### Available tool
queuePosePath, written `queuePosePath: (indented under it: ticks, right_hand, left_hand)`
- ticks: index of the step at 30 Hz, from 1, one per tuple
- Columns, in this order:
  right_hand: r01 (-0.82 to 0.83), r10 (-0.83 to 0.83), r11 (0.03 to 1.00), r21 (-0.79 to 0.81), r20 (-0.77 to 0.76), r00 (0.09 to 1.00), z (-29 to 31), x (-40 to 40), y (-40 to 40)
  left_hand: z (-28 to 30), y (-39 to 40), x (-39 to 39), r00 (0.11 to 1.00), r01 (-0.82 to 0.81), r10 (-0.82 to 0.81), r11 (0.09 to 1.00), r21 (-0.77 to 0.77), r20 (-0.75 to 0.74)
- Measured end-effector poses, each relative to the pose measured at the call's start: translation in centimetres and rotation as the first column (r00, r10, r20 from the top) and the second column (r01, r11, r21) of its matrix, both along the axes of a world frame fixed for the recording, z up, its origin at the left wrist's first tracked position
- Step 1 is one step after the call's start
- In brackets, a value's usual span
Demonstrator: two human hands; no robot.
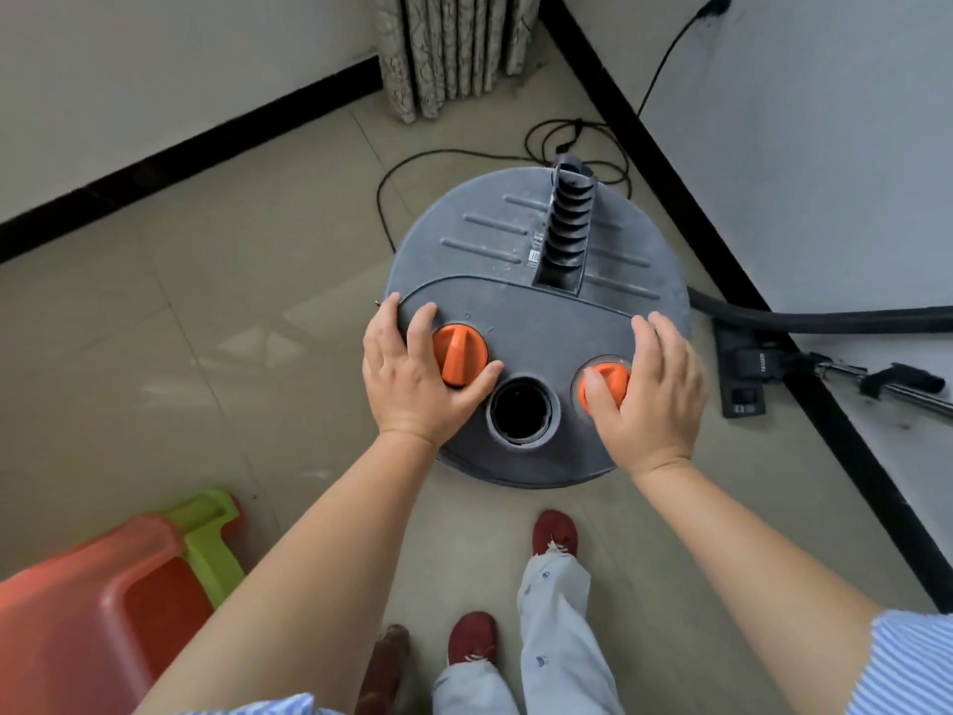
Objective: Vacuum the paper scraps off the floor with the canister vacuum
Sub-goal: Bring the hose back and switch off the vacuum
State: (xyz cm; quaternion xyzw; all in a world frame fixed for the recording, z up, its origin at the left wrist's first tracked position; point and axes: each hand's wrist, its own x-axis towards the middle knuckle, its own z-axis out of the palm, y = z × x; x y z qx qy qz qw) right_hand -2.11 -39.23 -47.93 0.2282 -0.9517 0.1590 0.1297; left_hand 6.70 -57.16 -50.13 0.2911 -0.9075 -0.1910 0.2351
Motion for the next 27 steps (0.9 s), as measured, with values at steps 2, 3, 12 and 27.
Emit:
queuePosePath:
  ticks: [2, 3, 12, 27]
  right_hand:
    - [0.021, -0.021, 1.0, 0.007, -0.011, 1.0, -0.1, 0.0, -0.6]
    - [0.036, -0.036, 0.999, 0.008, -0.008, 0.999, -0.3, 0.2, -1.1]
    - [0.286, -0.286, 0.958, 0.006, 0.068, 0.956, -0.4, 2.5, -8.6]
    - [0.079, -0.079, 0.996, 0.052, -0.004, 0.997, -0.3, -8.5, -8.2]
  left_hand:
    - [0.2, -0.8, -0.6, 1.0, 0.019, -0.019, 1.0, -0.006, 0.008]
    - [0.3, -1.4, -0.9, 0.999, 0.037, -0.037, 0.999, -0.011, 0.011]
    - [1.4, -9.8, -4.0, 0.964, 0.227, -0.231, 0.973, 0.04, 0.134]
    - [0.4, -7.5, -9.6, 0.999, -0.014, 0.01, 0.994, 0.108, 0.032]
